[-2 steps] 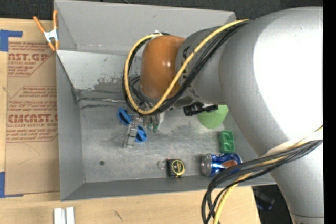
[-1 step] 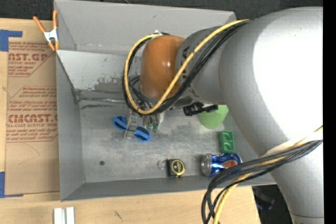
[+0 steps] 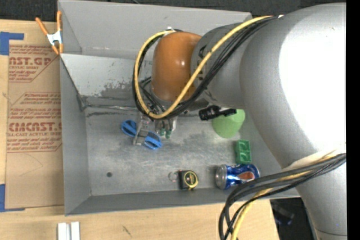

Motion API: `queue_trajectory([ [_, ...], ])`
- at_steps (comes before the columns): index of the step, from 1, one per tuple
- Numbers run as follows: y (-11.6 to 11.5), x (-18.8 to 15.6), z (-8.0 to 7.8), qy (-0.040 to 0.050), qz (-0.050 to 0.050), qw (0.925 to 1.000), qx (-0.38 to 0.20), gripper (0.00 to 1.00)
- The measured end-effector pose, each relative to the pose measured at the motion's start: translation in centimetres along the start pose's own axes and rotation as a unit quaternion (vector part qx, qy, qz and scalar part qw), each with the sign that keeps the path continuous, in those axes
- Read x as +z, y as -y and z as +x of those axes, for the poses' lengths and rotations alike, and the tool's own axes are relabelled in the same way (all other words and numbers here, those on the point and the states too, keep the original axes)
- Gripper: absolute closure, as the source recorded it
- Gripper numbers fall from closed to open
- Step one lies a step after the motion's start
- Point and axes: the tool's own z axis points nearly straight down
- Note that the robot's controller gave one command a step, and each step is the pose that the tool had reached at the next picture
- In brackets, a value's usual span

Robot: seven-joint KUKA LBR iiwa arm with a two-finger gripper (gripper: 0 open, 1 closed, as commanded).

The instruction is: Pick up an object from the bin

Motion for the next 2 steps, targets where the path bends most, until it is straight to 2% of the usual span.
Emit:
queue_trajectory([
  [2, -0.3, -5.4, -0.1, 0.0004, 0.000, 1.0000, -0.001, 1.00],
])
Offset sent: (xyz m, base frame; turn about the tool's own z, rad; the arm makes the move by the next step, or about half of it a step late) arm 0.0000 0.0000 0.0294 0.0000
